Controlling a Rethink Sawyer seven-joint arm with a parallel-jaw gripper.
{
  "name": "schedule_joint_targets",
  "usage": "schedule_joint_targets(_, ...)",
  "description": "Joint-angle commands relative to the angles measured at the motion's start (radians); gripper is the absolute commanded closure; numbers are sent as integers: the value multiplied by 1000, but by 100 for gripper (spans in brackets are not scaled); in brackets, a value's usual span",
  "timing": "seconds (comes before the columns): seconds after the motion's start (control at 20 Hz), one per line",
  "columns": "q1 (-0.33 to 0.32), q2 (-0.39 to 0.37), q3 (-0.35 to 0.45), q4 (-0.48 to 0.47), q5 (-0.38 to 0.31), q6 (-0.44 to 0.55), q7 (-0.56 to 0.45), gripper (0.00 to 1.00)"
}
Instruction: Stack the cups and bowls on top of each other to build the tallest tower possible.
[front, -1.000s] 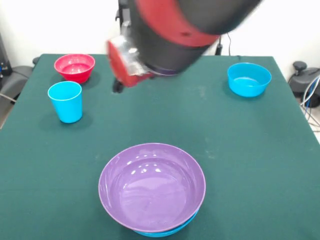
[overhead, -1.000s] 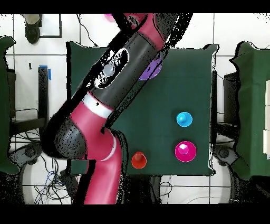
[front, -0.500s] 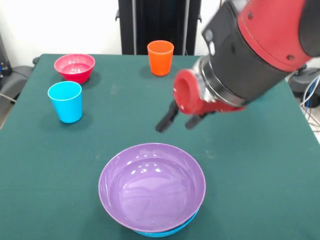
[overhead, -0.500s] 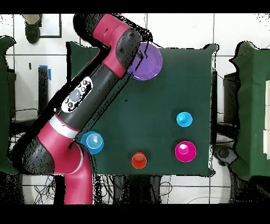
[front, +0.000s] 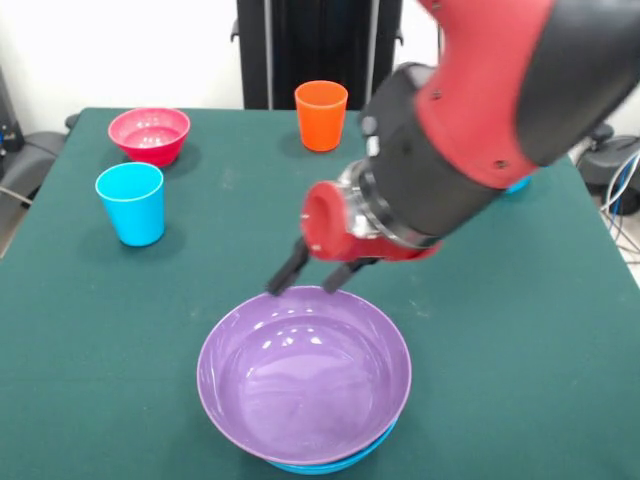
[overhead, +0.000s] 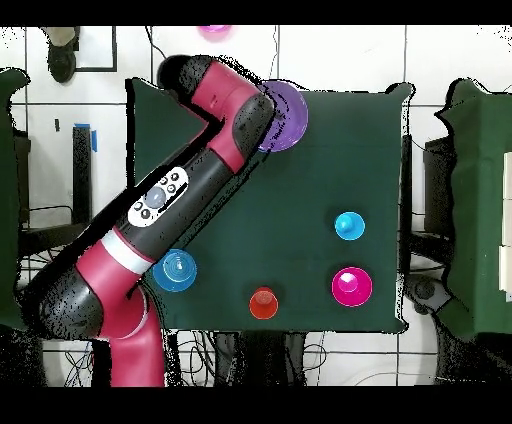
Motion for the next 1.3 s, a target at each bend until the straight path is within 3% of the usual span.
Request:
schedule_joint_targets(0.05,-45,-57,291,9,-104,-145,135,0)
schedule_joint_targets(0.7,-91,-137,505,-1,-203,-275,95,0)
schedule_joint_targets(0.9,-99,-154,526,-6,-268,-238,132,0)
schedule_joint_targets(1.15,-72,-180,580,42,-340,-215,139,0)
schedule_joint_targets(1.3,-47,-194,602,102,-359,-249,196,0)
